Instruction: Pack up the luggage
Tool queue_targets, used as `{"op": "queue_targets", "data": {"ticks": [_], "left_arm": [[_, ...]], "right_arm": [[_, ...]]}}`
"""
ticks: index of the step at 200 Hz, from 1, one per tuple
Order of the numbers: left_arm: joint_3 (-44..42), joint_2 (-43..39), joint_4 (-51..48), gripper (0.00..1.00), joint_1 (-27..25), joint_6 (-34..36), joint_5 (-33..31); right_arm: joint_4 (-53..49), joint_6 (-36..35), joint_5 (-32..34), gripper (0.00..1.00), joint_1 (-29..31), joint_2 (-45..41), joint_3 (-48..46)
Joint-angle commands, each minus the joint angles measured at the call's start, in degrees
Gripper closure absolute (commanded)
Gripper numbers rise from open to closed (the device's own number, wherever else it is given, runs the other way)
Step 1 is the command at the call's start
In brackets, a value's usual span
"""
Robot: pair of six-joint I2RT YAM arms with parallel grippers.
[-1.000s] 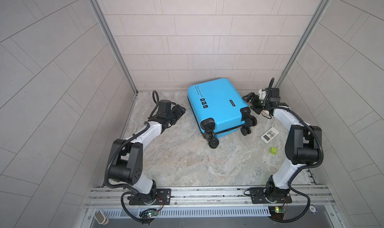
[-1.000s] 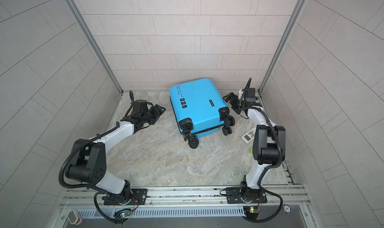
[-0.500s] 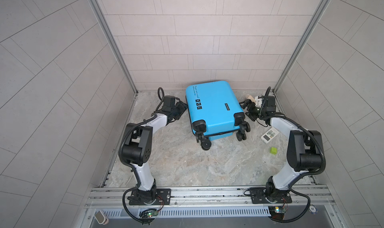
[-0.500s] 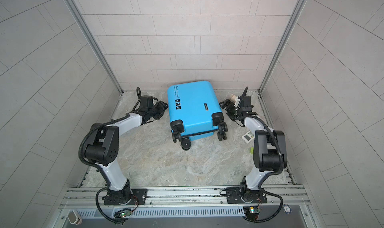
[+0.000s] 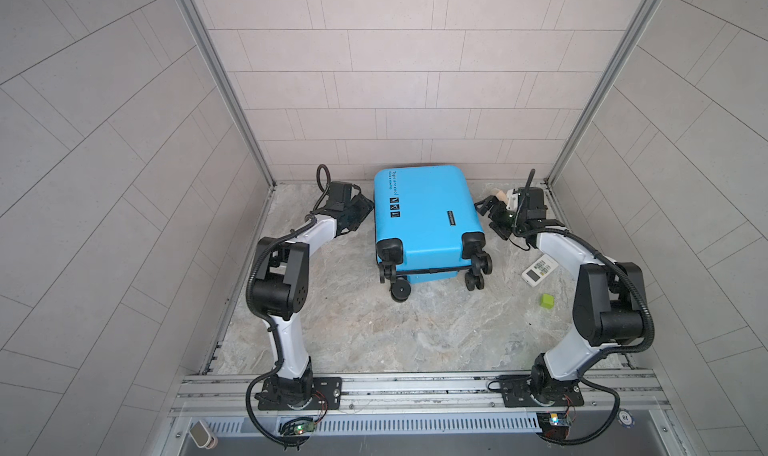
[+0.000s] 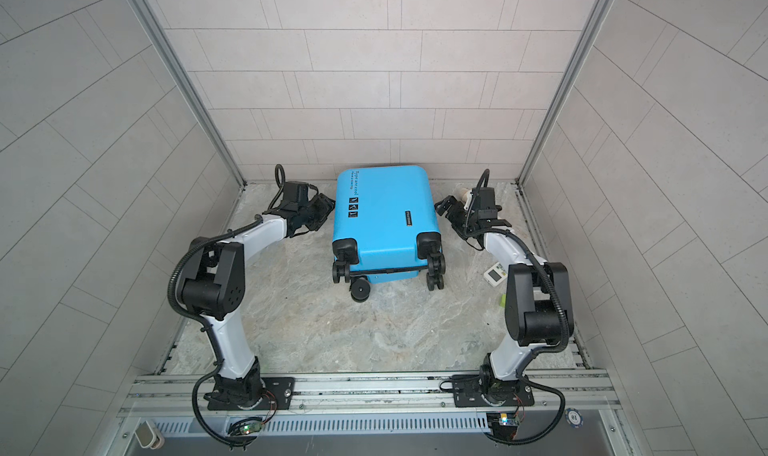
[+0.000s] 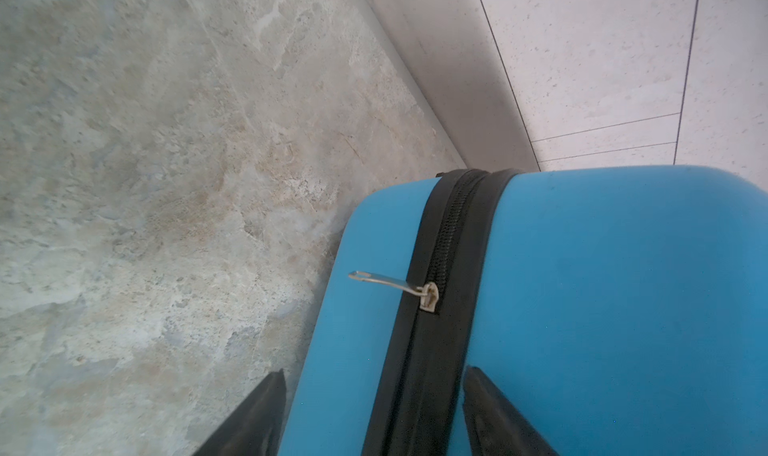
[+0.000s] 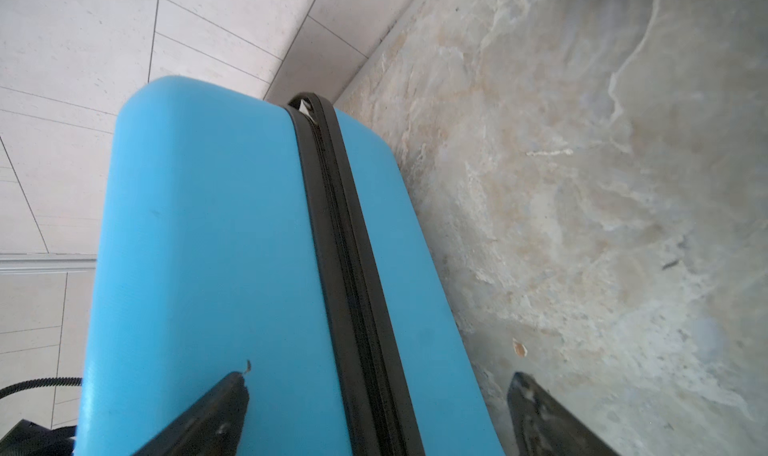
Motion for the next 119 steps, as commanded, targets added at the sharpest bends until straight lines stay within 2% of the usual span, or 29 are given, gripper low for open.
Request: {"op": "queue_targets", "data": {"ticks": [1,56,81,119], "left_arm": [[3.7,2.3,0.9,0.29,-4.1,0.3,3.1],[11.2,6.1,-2.7,0.29,-4.9,0.7,2.9],[14.3,6.8,-5.9,0.30,-5.0,2.5,2.1],[10.1,-2.3,-11.1,0.29,-4.2,8.1,-4.7]], "right_arm": [[-1.6,-1.6,-5.5,0.00,3.2,3.9,4.0],[-5.0,-1.5,-6.1,0.00,3.6,10.9,15.5],[-10.1,-3.8,-4.9,0.00,3.7,13.8,22.1],[-22.0,-11.1,2.6,0.00,2.6,11.4,28.2]]}}
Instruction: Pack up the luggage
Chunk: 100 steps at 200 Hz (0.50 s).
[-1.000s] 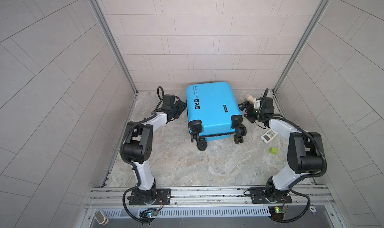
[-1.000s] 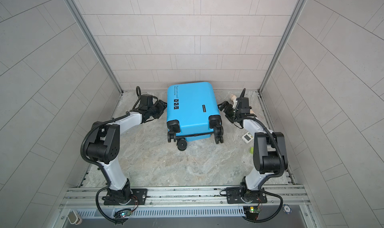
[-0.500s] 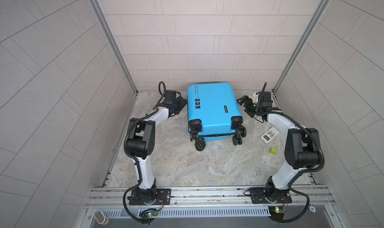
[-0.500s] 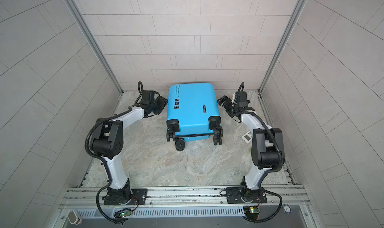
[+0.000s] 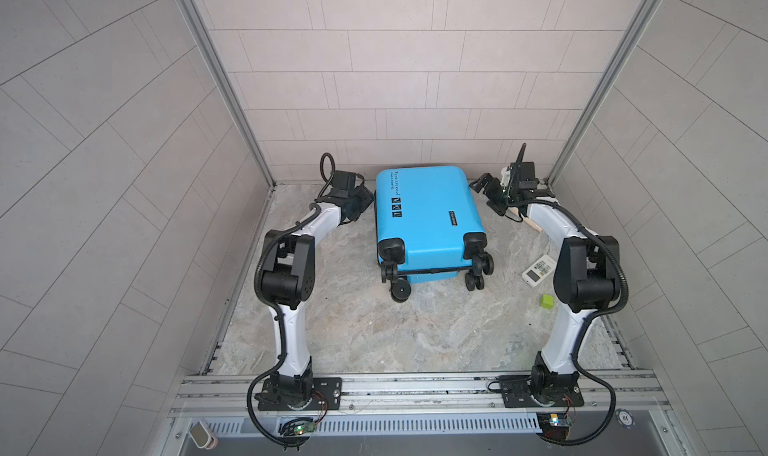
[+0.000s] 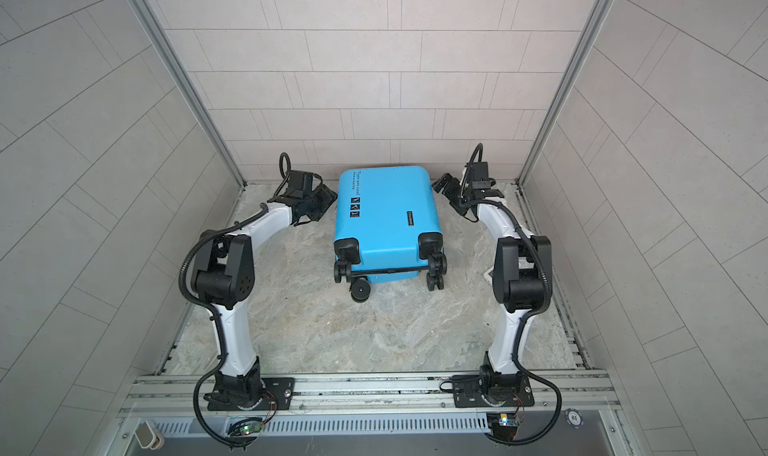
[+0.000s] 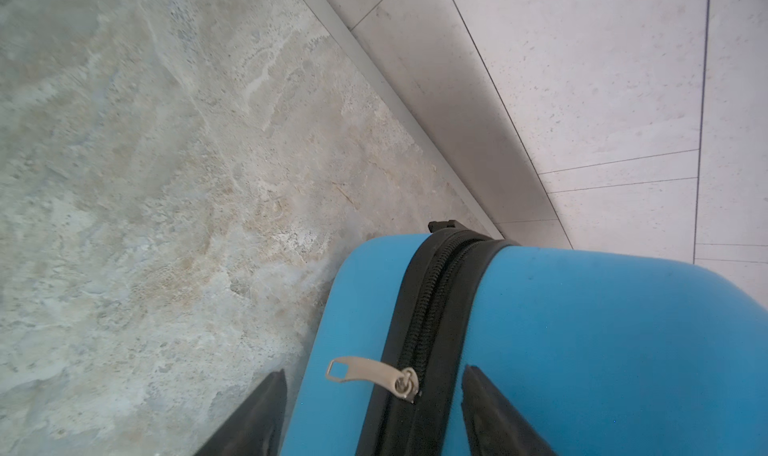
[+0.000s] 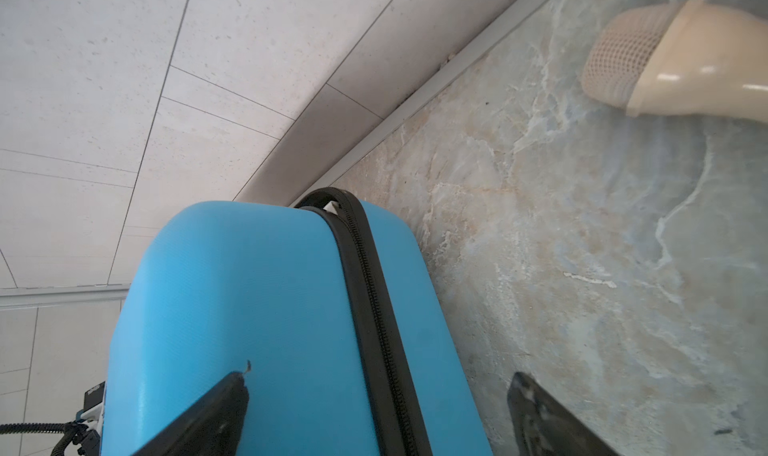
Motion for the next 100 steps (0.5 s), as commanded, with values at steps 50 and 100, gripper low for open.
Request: {"op": "queue_targets", "data": {"ticks": [50,100], "left_arm": [[-11.5,-26.2,-8.6,0.26,-3.0,13.3,-9.8],[-27.9,-45.3,-13.5,0.26,-3.2,17.1,-11.8]], "right_arm": [[-18.5,-13.3,8.7,0.00,2.8,-15.0,1.9],[-26.4,-21.2,14.7,0.00,8.0,-30.3,-8.6]]}}
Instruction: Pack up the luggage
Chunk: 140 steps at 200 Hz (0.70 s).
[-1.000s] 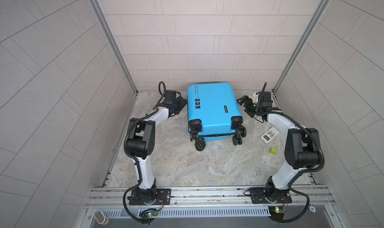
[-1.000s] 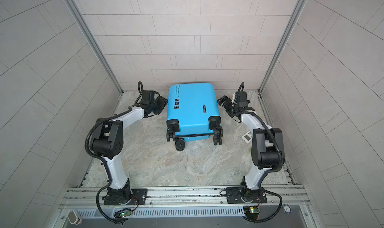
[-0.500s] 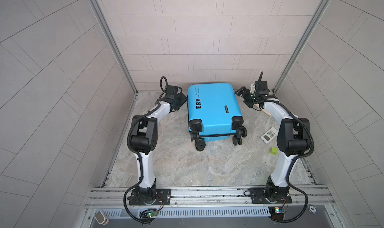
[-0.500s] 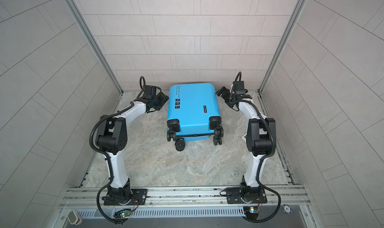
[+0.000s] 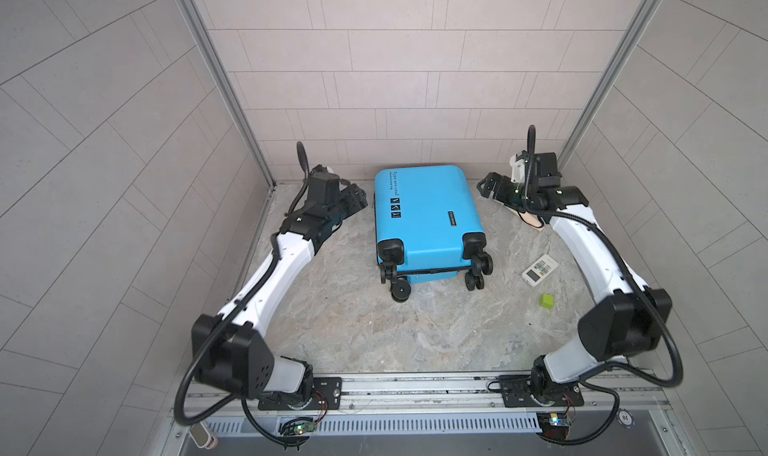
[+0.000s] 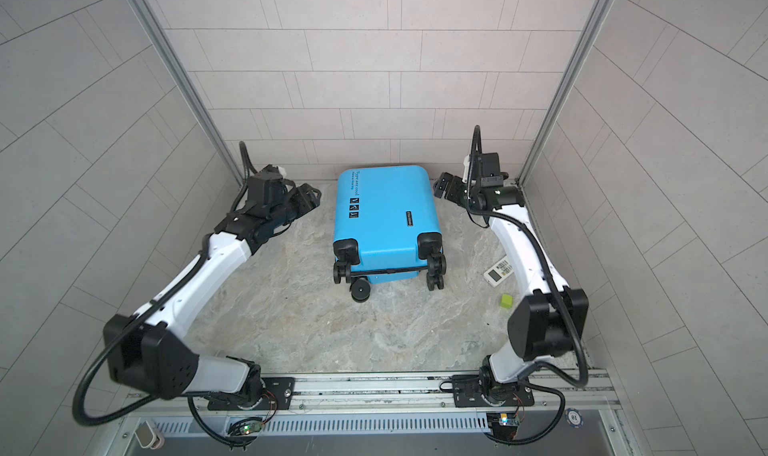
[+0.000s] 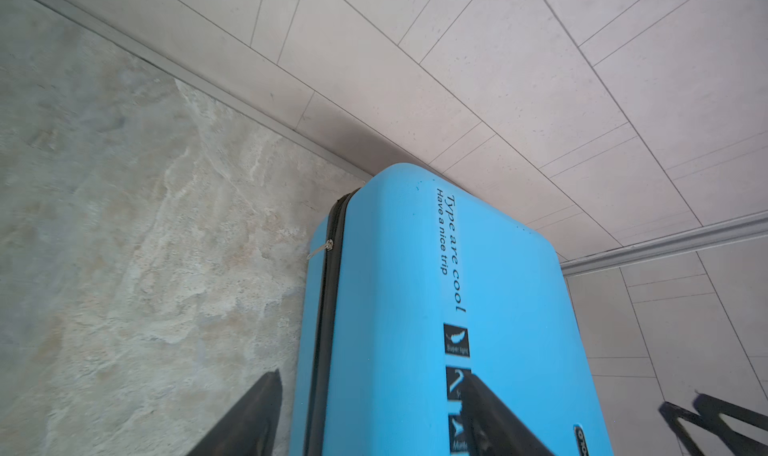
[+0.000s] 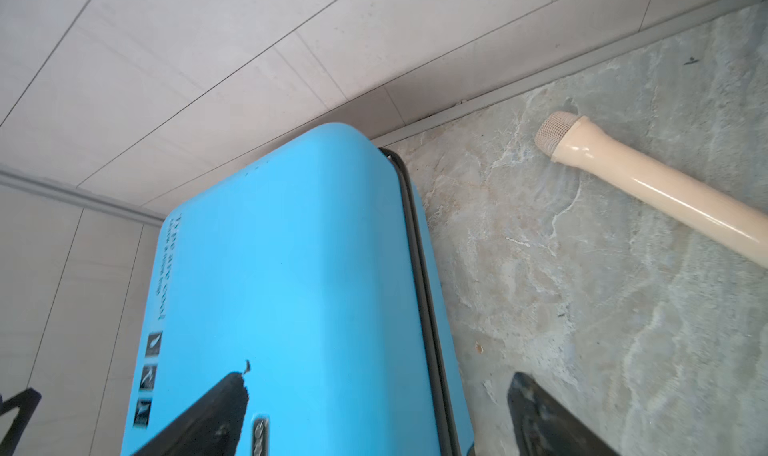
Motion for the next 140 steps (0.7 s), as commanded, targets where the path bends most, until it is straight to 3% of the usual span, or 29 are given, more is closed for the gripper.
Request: {"op": "queue_targets", "data": {"ticks": [1,32,67,129,140], "left_arm": [[-9.0,-6.5,-5.7,0.26,0.1,2.9,-2.8],[-22.4,-15.1,-5.3,0.26,-1.7,-1.0,-1.9],[-32.8,-18.4,-2.0,0.27,-4.0,-5.5,-1.3],[-36.4,-14.7,4.2,0.27,-4.2,-6.8,1.6],[-36.2,-13.2,5.7,0.28,-4.2,-6.9,2.0]], "right_arm": [[-7.9,-5.7,5.3,0.00,2.7,-6.1,-4.4],[-9.2,-10.2,7.9,0.00,9.5,-14.7,-14.4],[-14.6,-11.8,13.2,0.00,17.7,-17.8,-20.1],[-13.3,-8.8,15.3,0.00,20.5,-15.3,-25.0],[-12.8,-8.3,14.9,0.05,20.5,-14.3,-24.5]]}}
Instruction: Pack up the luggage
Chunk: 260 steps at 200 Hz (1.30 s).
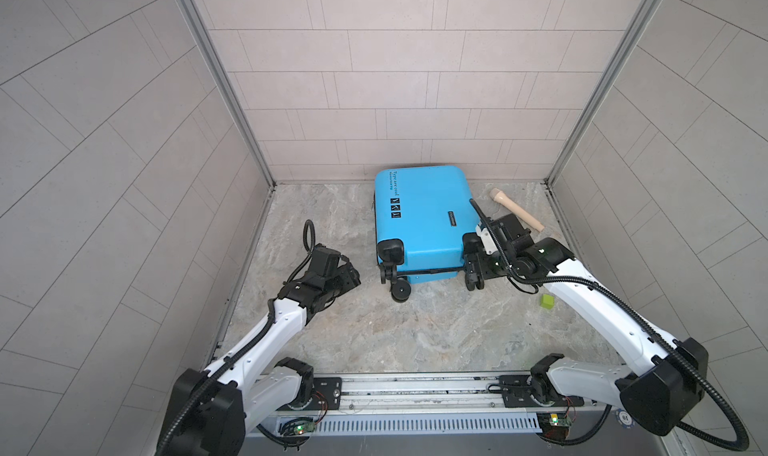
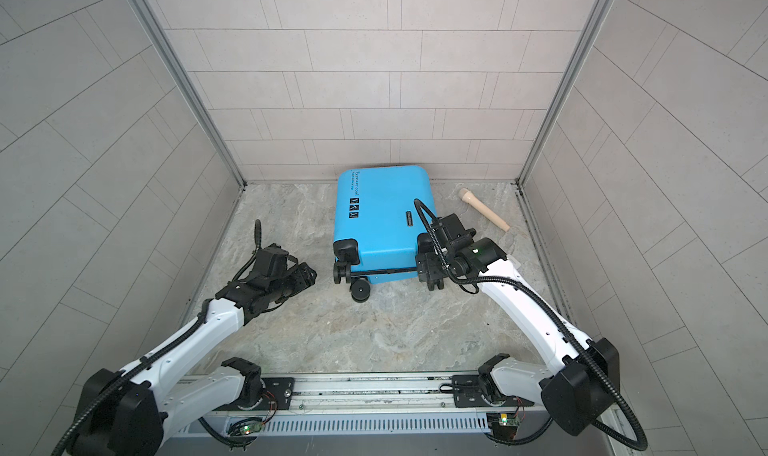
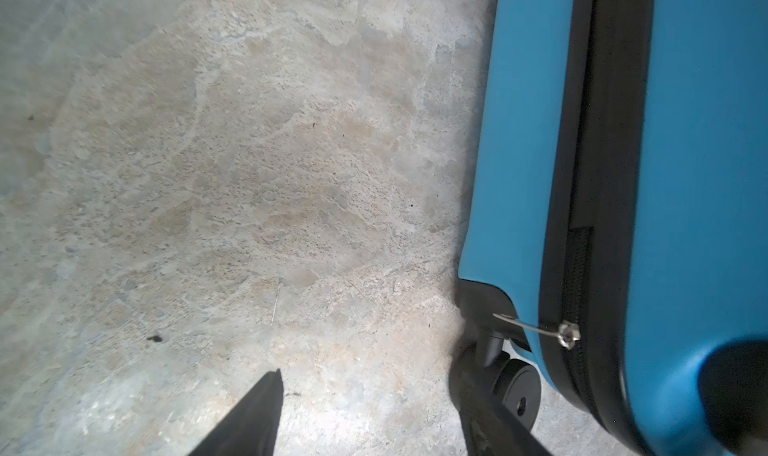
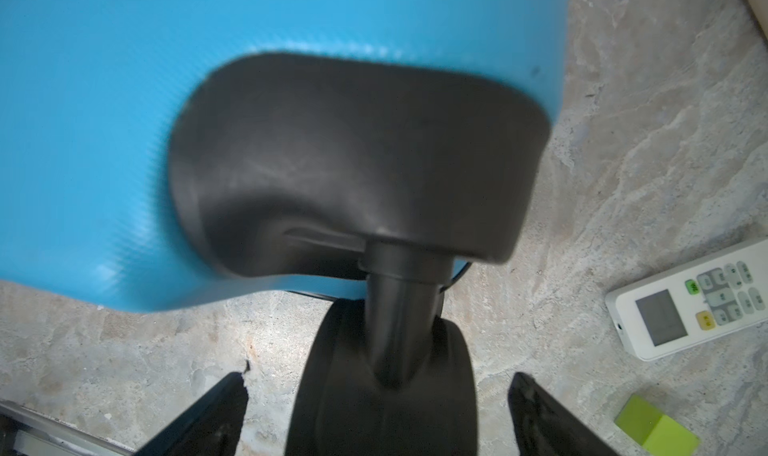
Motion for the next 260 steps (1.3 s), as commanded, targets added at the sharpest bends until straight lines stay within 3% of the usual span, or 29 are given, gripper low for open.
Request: {"op": "queue_targets", "data": {"ticks": [1,41,88,117,163,260], "left_arm": [[0.0,2.5,5.2,0.28,-0.3,-1.1,1.0],[1.8,7.4,8.8,0.30,-0.3,-1.4,2.1],[2.4,7.6,7.8,0.30,-0.1,1.1,1.0],[1.6,6.6,8.5,0.30,-0.1,4.0,2.1],[-0.5,6.4,12.2,0.34,-0.2,8.0,6.8],[5.0,16.4,18.9,0.38,-3.4,8.2,8.8]], "right_arm": [[0.6,1.3,1.2,0.06,0.4,1.8,0.4],[0.9,1.5,1.4,0.44,0.3,4.6,5.8],[0.4,0.7,4.8,0.66,0.3,6.8,11.7],[1.0,-0.5,6.0,0.71,-0.7,8.0,12.9],[2.2,-0.5,2.1,0.76,-4.9,10.9,14.3],[0.8,-1.9,-2.4,0.78,-9.4,18.5,22.4]]}}
